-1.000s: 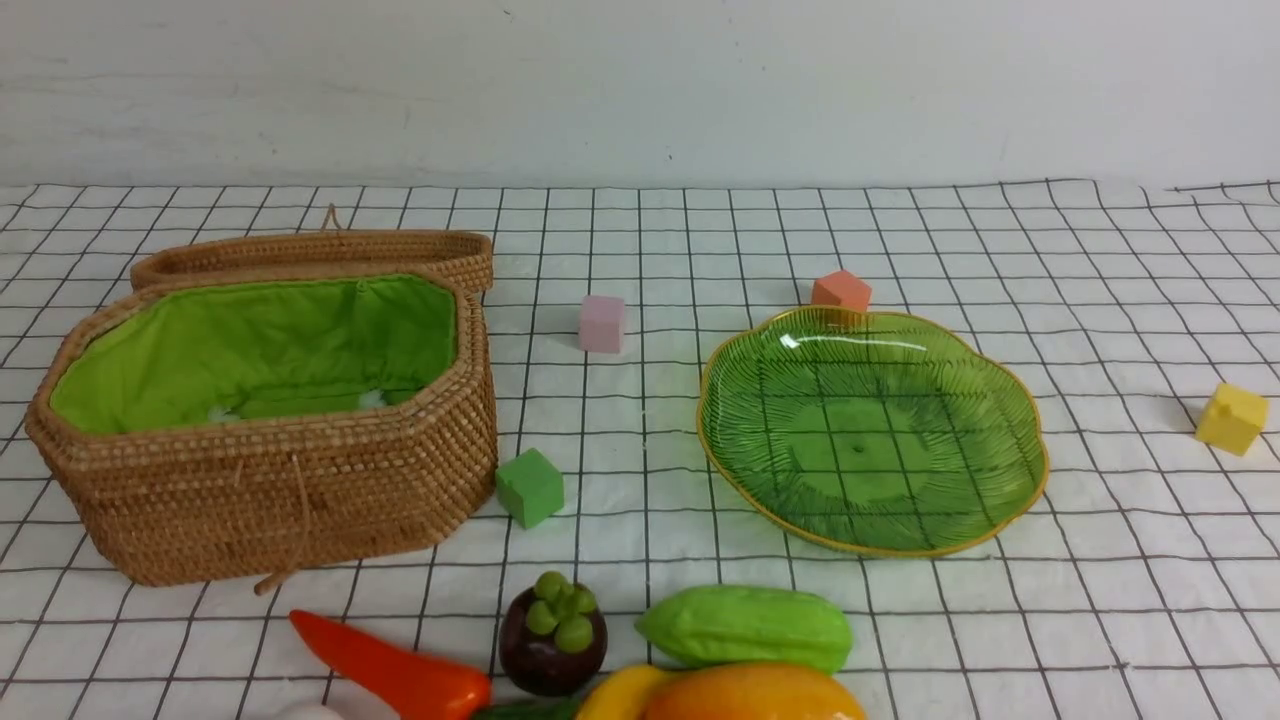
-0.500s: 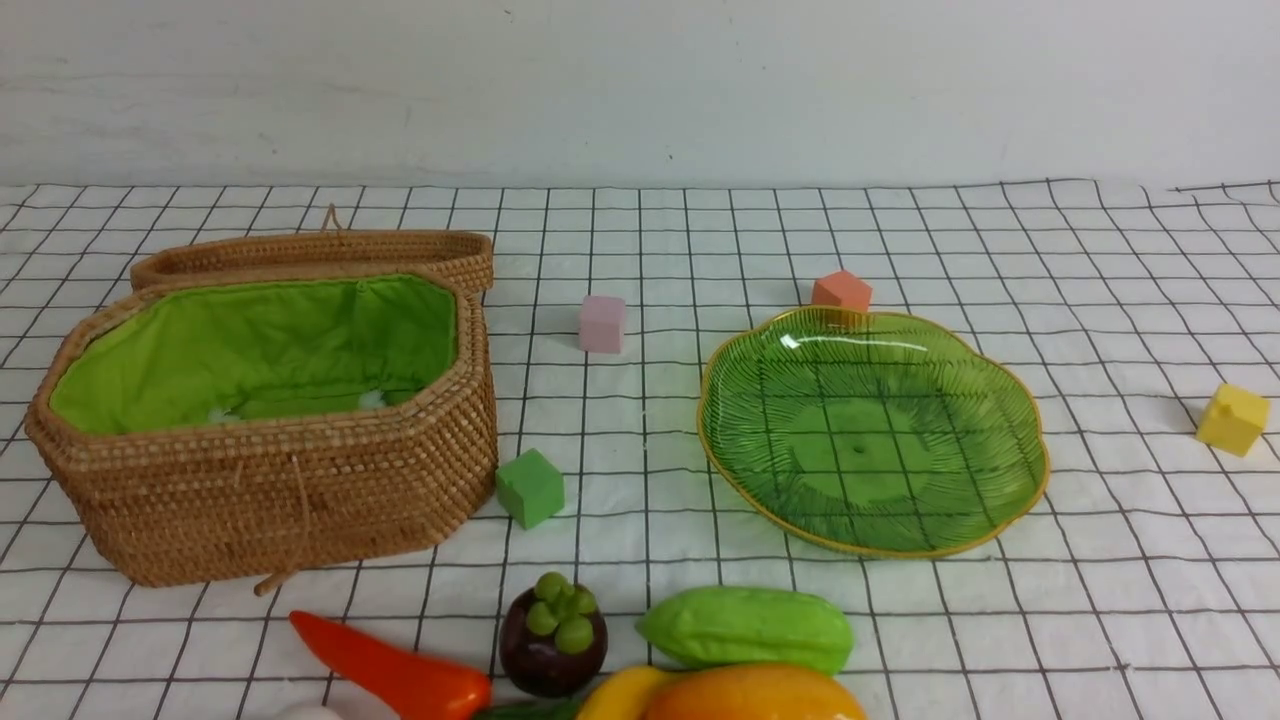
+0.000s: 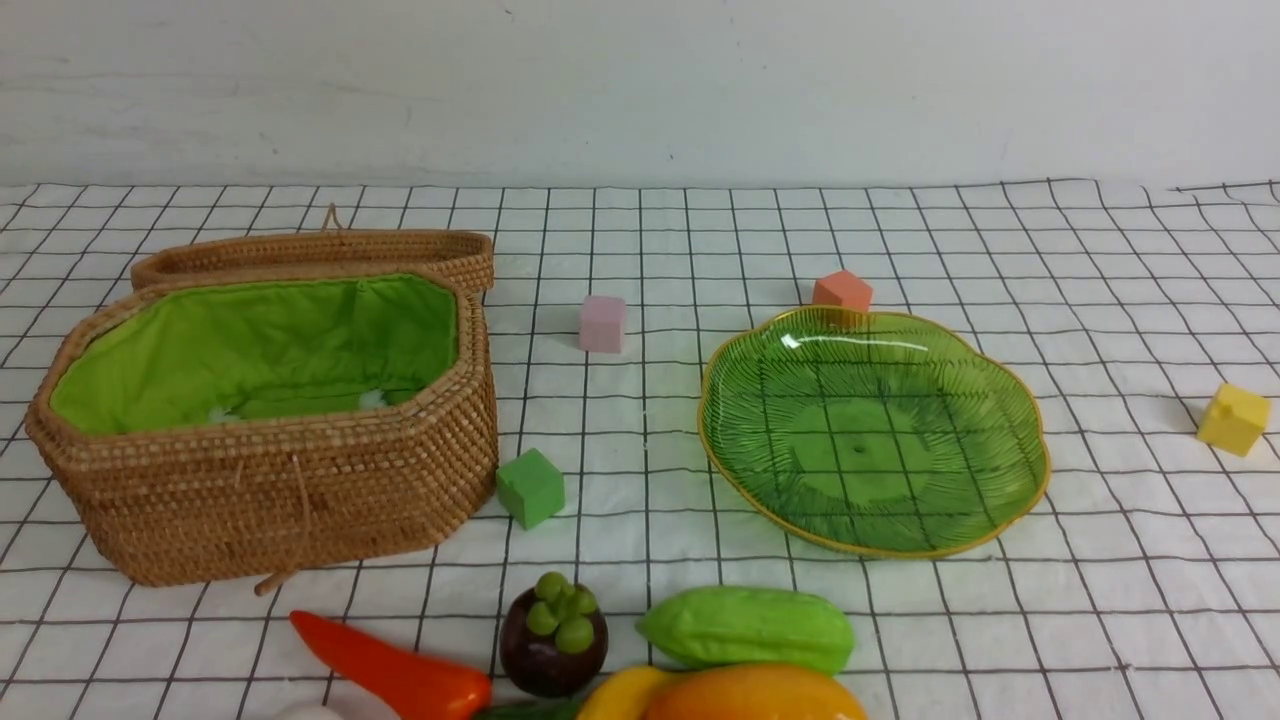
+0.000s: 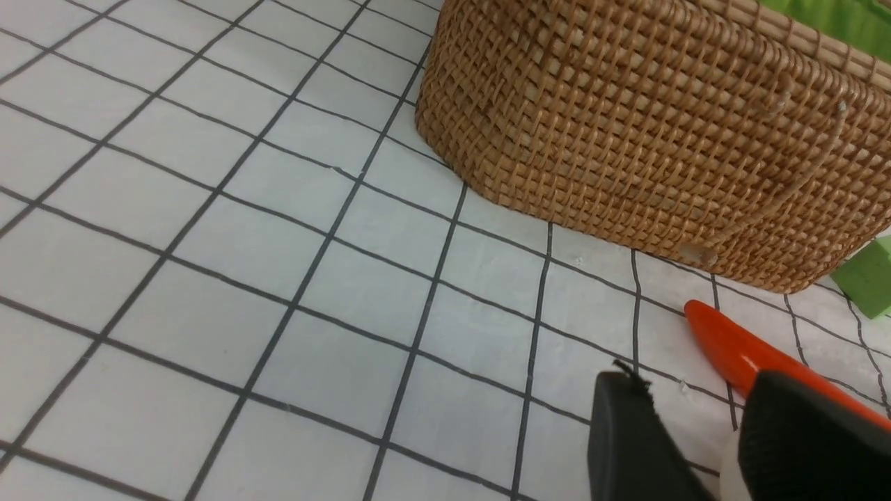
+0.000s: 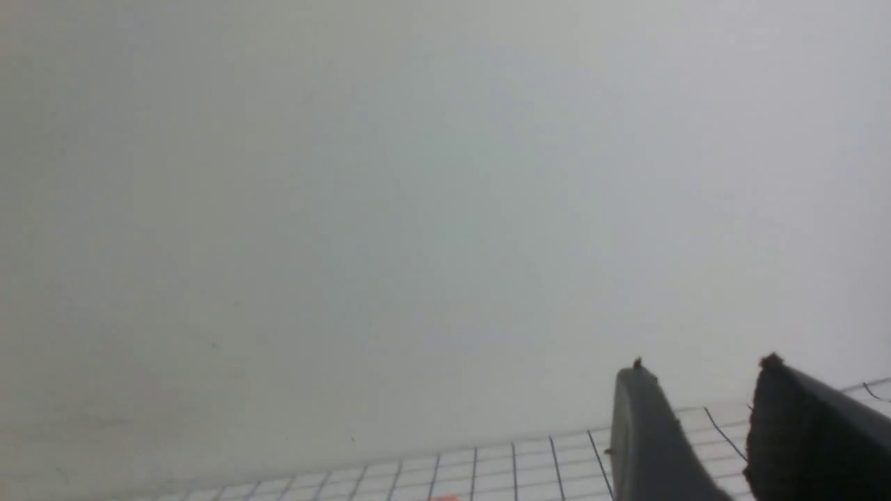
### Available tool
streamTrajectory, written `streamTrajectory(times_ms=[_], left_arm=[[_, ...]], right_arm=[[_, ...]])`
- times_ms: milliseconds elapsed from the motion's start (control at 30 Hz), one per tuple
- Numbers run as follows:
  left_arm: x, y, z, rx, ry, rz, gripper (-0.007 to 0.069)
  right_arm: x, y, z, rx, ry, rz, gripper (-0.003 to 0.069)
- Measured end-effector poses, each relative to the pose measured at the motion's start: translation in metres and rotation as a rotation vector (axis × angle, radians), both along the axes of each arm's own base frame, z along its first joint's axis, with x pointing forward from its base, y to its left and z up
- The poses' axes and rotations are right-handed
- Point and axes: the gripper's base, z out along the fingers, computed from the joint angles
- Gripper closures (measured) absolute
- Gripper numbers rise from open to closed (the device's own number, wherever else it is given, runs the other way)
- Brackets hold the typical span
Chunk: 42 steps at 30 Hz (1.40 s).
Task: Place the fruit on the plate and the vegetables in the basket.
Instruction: Use the right arm to grab a mango and put it into the right plate
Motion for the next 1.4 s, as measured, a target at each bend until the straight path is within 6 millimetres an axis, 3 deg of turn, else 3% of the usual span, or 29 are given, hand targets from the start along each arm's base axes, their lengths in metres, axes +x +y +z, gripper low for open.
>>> streamTrajectory(times_ms=[67, 233, 267, 300, 400, 433, 533, 667, 800, 833, 1133, 1200, 1267, 1300, 1333, 1400], left_arm=[[0.000, 0.000, 0.000, 0.000, 0.000, 0.000, 0.0386], [0.000, 0.000, 0.000, 0.000, 0.000, 0.000, 0.0386], [0.000, 0.000, 0.000, 0.000, 0.000, 0.000, 0.0386], [0.000, 0.000, 0.000, 0.000, 0.000, 0.000, 0.0386], [0.000, 0.000, 0.000, -0.007, -0.001, -0.001, 0.0386], [0.000, -0.001, 0.000, -0.023, -0.003, -0.002, 0.0386], [0.000, -0.002, 0.000, -0.044, -0.003, -0.003, 0.0386], [0.000, -0.002, 0.000, -0.050, -0.003, -0.003, 0.0386], [0.000, -0.002, 0.000, -0.049, -0.003, -0.003, 0.0386], [0.000, -0.002, 0.000, -0.049, -0.003, -0.003, 0.0386], [0.000, -0.002, 0.000, -0.048, -0.003, -0.003, 0.0386], [0.000, -0.002, 0.000, -0.048, -0.003, -0.003, 0.0386], [0.000, -0.002, 0.000, -0.048, -0.003, -0.003, 0.0386], [0.000, -0.002, 0.000, -0.048, -0.003, -0.005, 0.0386], [0.000, -0.002, 0.000, -0.048, -0.003, -0.006, 0.0386], [0.000, -0.004, 0.000, -0.048, -0.002, -0.042, 0.0386]], right_arm=[[-0.002, 0.000, 0.009, 0.027, -0.011, 0.008, 0.0417], [-0.017, -0.003, 0.096, 0.190, -0.041, 0.033, 0.0417], [-0.018, -0.003, 0.100, 0.191, -0.039, 0.031, 0.0417], [-0.015, -0.006, 0.132, 0.198, 0.005, 0.004, 0.0417], [0.000, -0.011, 0.171, 0.201, 0.138, -0.060, 0.0417], [0.011, -0.013, 0.182, 0.186, 0.232, -0.099, 0.0417], [0.031, -0.016, 0.190, 0.144, 0.399, -0.137, 0.0417], [0.085, 0.000, 0.178, -0.025, 0.752, 0.023, 0.0417], [0.108, 0.021, 0.162, -0.174, 0.854, 0.211, 0.0417], [0.117, 0.032, 0.156, -0.278, 0.870, 0.300, 0.0417], [0.135, 0.094, 0.126, -0.580, 0.950, 0.647, 0.0425], [0.142, 0.116, 0.100, -0.661, 1.093, 0.774, 0.0419], [0.145, 0.125, 0.091, -0.688, 1.134, 0.820, 0.0410], [0.148, 0.141, 0.075, -0.751, 1.181, 0.899, 0.0385], [0.147, 0.142, 0.075, -0.758, 1.176, 0.906, 0.0382], [0.147, 0.163, 0.057, -0.843, 1.206, 1.002, 0.0314]])
